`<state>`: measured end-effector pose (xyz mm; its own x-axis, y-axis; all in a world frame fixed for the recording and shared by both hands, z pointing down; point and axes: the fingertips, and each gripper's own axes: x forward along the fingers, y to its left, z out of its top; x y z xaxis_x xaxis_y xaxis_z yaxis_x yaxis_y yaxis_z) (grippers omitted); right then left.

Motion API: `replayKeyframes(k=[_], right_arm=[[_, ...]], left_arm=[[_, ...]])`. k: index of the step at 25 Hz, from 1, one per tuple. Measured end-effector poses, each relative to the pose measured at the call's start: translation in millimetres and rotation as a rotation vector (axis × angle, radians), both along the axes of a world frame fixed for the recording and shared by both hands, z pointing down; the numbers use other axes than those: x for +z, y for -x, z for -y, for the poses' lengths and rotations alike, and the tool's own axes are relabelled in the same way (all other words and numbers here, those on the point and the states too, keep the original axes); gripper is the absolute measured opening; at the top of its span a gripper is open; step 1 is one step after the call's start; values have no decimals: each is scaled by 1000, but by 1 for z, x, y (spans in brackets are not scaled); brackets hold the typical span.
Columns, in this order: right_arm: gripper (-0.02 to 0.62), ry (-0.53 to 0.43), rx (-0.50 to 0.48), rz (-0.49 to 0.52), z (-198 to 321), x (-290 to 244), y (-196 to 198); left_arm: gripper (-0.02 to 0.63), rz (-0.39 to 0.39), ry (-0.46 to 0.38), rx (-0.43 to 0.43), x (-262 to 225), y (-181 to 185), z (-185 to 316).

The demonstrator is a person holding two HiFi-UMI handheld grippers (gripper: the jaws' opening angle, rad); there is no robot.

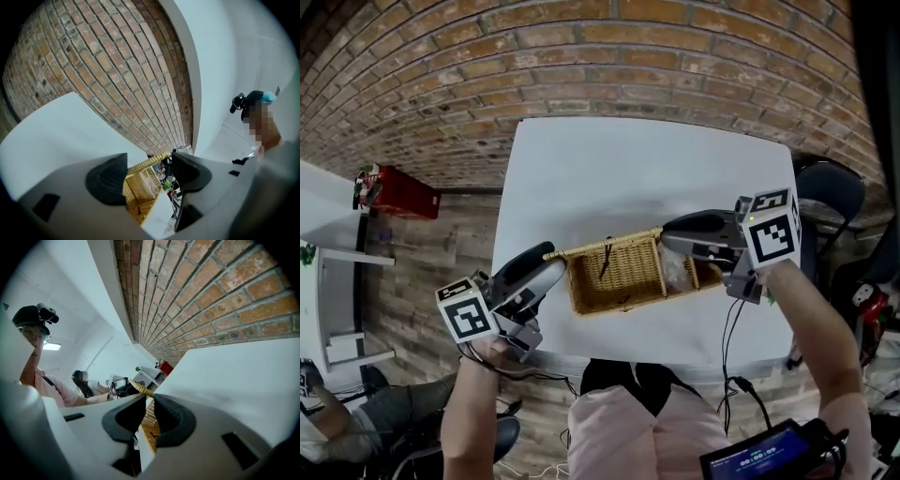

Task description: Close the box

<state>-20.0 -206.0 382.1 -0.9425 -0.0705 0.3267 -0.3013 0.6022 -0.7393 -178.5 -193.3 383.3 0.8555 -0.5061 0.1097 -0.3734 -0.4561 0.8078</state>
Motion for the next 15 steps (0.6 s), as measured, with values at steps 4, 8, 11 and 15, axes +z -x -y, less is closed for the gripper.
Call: replayKeyframes(k=[4, 8, 11, 15], right_arm=[[55, -12, -21, -5, -11, 1, 1], [54, -24, -36, -10, -22, 3, 3], [54, -30, -46, -14, -30, 7, 2], [52, -35, -53, -27, -41, 12, 0]], left_arm=[[290, 30, -27, -21, 1, 1, -12], [290, 66, -57, -33, 2, 1, -25], [290, 95, -82, -35, 4, -1, -33], [290, 135, -119, -36, 6, -4, -47]])
